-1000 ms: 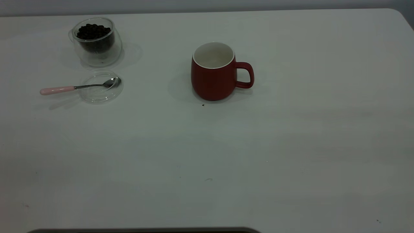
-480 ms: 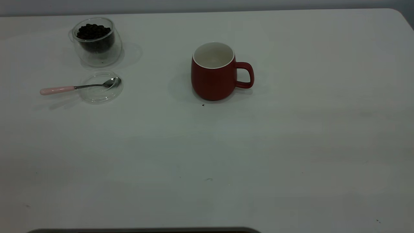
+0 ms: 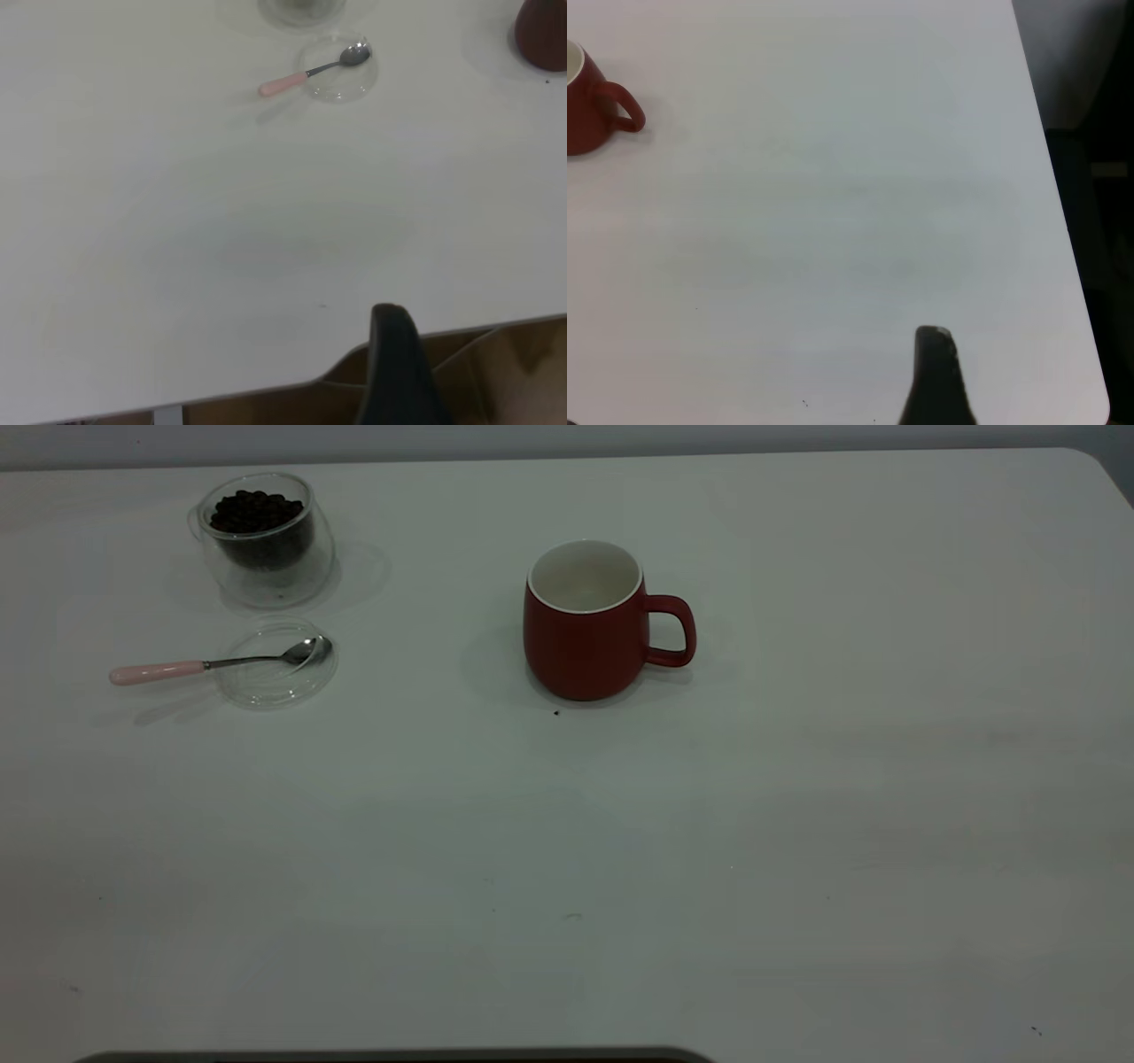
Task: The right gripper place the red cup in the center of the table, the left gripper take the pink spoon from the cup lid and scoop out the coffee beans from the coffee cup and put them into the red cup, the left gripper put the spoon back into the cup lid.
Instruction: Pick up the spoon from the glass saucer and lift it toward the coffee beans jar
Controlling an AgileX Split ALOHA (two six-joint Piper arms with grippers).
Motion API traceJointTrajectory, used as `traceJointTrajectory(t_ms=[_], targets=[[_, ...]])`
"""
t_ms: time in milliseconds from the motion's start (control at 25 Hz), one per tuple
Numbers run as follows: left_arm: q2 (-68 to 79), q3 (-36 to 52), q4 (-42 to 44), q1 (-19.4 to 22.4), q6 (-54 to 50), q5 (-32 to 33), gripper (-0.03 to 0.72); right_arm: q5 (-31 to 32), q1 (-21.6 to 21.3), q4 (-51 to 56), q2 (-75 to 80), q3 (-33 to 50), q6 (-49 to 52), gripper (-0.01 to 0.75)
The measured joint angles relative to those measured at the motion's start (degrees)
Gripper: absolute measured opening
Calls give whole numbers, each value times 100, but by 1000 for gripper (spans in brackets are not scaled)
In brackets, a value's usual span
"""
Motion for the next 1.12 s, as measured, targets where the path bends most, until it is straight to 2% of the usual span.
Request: traceJointTrajectory(t_ms=[440,560,840,1000,1120], targets=[[0,0,171,0,-229,-57,518,0,0,0,0,0,0,588],[293,-130,332,0,-312,-317,528,0,0,0,0,0,0,588],[2693,-1231,485,0,-399,-1084,707,0,0,0,0,0,0,588],[4173,-1836,259,0,-609,-1606,717,0,0,0,0,0,0,588],[5146,-2048,-247,0,-647,-2172,715,0,0,0,0,0,0,588]])
